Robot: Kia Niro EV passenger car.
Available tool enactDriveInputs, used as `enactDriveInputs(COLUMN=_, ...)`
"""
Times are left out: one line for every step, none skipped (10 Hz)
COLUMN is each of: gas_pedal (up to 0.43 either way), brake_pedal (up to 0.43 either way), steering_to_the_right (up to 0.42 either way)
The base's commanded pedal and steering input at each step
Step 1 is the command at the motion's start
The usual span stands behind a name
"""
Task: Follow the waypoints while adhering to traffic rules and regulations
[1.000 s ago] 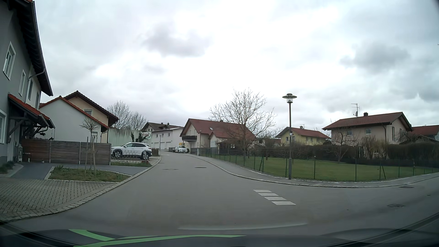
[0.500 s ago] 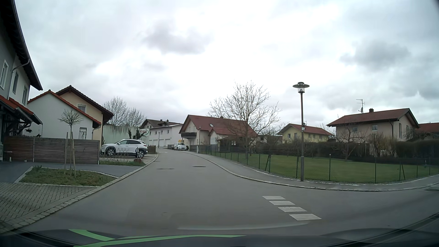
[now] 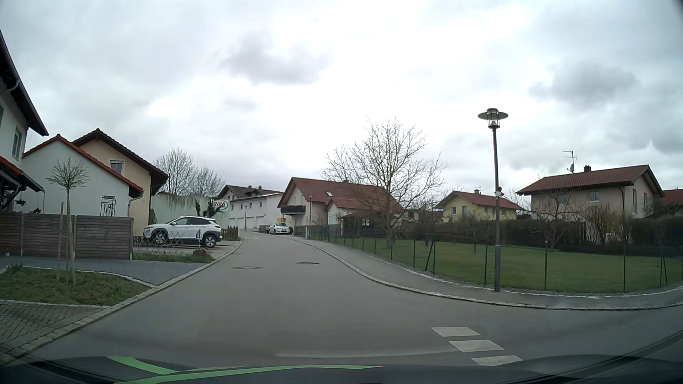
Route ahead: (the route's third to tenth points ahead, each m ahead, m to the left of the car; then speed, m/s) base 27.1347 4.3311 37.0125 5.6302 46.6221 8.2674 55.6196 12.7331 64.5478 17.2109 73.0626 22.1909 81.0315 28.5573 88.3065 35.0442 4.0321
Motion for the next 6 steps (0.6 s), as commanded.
enactDriveInputs(gas_pedal=0.189, brake_pedal=0.0, steering_to_the_right=-0.012)
enactDriveInputs(gas_pedal=0.197, brake_pedal=0.0, steering_to_the_right=-0.016)
enactDriveInputs(gas_pedal=0.209, brake_pedal=0.0, steering_to_the_right=-0.024)
enactDriveInputs(gas_pedal=0.209, brake_pedal=0.0, steering_to_the_right=-0.034)
enactDriveInputs(gas_pedal=0.209, brake_pedal=0.0, steering_to_the_right=-0.048)
enactDriveInputs(gas_pedal=0.209, brake_pedal=0.0, steering_to_the_right=-0.057)
